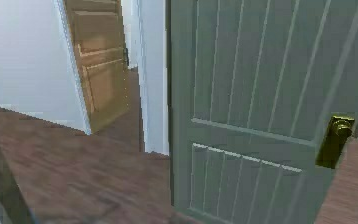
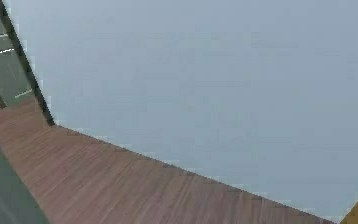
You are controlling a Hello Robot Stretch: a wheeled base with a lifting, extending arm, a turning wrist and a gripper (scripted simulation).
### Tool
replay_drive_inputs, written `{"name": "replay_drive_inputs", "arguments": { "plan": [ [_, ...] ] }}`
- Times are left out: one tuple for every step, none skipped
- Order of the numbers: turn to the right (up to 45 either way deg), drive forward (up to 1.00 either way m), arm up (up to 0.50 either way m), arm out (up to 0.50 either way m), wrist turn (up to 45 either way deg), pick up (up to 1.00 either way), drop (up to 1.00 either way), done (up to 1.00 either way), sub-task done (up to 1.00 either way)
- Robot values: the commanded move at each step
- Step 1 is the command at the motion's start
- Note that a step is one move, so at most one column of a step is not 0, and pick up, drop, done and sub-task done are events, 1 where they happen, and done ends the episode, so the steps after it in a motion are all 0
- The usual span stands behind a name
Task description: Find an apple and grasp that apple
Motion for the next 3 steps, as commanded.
{"name": "replay_drive_inputs", "arguments": {
  "plan": [
    [0.0, 0.45, 0.0, 0.0, 0.0, 0.0, 0.0, 0.0, 0.0],
    [-42.0, 0.0, 0.0, 0.0, 0.0, 0.0, 0.0, 0.0, 0.0],
    [0.0, 0.8, 0.0, 0.0, 0.0, 0.0, 0.0, 0.0, 0.0]
  ]
}}
